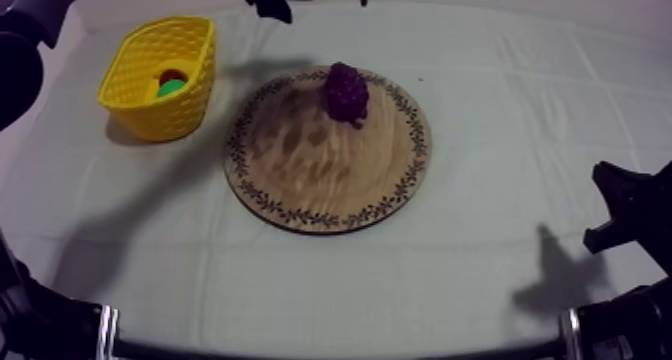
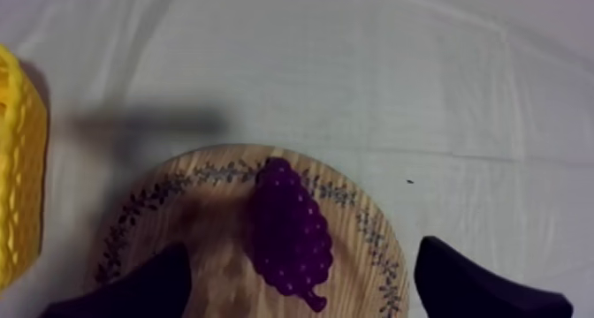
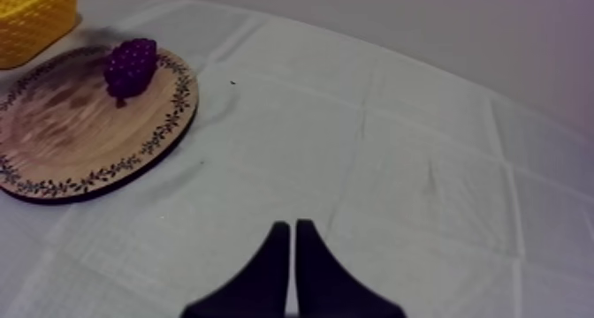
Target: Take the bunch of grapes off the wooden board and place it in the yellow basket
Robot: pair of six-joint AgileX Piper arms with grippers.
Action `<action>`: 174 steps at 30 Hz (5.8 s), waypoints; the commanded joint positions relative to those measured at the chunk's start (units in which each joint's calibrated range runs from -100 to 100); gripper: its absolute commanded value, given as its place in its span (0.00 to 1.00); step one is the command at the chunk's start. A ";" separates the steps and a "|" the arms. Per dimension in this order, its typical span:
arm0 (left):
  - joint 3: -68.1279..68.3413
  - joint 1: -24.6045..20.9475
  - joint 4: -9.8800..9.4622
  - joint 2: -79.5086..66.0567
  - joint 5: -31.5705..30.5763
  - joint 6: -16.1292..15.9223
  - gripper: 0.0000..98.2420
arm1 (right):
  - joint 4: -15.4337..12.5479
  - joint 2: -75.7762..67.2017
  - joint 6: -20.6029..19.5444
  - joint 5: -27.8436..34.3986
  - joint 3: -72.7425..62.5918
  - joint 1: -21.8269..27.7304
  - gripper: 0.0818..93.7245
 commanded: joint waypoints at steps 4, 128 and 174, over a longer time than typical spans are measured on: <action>0.36 0.13 0.94 3.21 0.08 0.49 0.98 | 0.01 -0.01 -0.02 0.00 -0.03 0.02 0.00; 36.52 -19.91 -6.02 -15.47 -17.45 -7.21 0.42 | 0.01 -0.01 -0.01 0.00 -0.03 0.02 0.00; 51.06 -23.70 -6.05 -37.36 -37.34 -9.34 0.27 | 0.01 -0.01 -0.02 0.00 -0.03 0.02 0.00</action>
